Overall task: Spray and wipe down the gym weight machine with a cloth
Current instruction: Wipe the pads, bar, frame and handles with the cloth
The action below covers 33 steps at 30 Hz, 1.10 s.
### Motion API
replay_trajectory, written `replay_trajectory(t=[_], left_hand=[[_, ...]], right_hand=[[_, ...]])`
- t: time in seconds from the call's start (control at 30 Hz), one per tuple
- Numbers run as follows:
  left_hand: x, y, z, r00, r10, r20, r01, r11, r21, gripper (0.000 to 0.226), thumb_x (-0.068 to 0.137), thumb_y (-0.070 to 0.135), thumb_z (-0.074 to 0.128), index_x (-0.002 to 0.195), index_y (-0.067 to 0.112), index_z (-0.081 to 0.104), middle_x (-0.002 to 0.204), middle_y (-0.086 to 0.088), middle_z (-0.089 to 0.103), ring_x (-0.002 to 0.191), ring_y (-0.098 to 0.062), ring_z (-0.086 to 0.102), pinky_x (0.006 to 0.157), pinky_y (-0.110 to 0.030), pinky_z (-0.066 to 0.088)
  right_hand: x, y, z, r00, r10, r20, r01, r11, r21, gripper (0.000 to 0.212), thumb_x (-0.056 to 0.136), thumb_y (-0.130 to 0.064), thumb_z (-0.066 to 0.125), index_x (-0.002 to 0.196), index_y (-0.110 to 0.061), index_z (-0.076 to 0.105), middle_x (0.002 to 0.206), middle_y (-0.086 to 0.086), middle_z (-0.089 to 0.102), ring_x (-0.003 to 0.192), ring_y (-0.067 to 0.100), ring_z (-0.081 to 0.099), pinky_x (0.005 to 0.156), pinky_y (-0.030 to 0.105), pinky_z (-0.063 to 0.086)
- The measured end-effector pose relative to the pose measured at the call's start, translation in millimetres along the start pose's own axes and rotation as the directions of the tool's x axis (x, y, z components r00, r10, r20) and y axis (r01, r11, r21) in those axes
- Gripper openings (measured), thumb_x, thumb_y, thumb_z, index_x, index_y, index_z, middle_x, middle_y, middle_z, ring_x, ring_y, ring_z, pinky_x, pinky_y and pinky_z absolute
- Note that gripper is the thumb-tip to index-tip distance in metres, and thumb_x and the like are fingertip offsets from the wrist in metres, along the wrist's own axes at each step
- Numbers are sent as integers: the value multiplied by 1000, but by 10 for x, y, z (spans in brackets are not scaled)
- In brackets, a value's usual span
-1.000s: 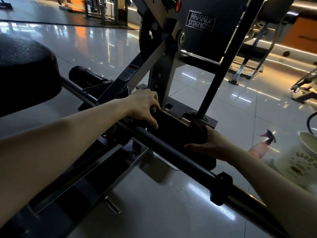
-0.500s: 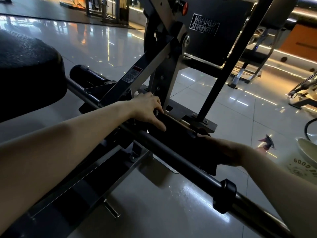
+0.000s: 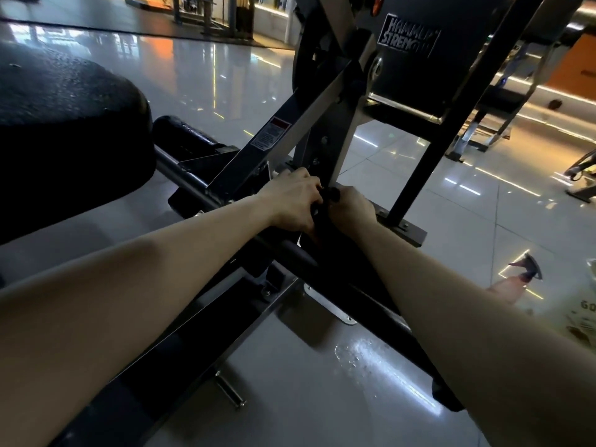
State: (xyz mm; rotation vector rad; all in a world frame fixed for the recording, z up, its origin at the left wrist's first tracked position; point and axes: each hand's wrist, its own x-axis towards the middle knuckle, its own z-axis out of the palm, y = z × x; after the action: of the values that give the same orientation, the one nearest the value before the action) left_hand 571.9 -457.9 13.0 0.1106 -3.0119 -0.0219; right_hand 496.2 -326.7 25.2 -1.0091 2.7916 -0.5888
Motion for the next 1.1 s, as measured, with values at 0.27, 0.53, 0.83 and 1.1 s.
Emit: replay_trajectory(t=[0.27,0.53,0.83,1.1], left_hand=[[-15,-32,-35,997,-10,81,11,1000,-17,95,54,97,58,132,42,63,137,11,50,127,-19,39,108,-46,38],[-66,75,-110,997,-17,81,15,999,28,93,59,90,67,135,36,62,140,8,52,129,-18,39,109,-41,33],[-83,61,-139,989,19,147,-27,998,51,101,61,84,72,148,38,47,149,6,41,138,-22,30,117,-45,24],[-53,-26,-89,995,23,99,-21,999,-24,89,65,86,68,139,37,58,148,11,44,137,-17,32,114,-45,31]], right_hand=[[-757,602,-380,987,-132,89,148,967,-206,30,98,-21,57,127,-16,62,117,11,68,107,33,64,92,41,50],[-1219,1097,-397,985,-159,66,170,956,-240,81,82,-39,77,151,-22,38,127,8,55,113,30,57,91,34,48],[-929,1289,-547,958,-14,288,-98,923,371,62,57,-43,88,114,-31,68,100,-7,73,95,11,71,83,27,57],[-814,1397,-537,874,210,439,-436,739,514,40,91,-42,63,100,-3,65,80,8,67,68,18,67,65,30,53]])
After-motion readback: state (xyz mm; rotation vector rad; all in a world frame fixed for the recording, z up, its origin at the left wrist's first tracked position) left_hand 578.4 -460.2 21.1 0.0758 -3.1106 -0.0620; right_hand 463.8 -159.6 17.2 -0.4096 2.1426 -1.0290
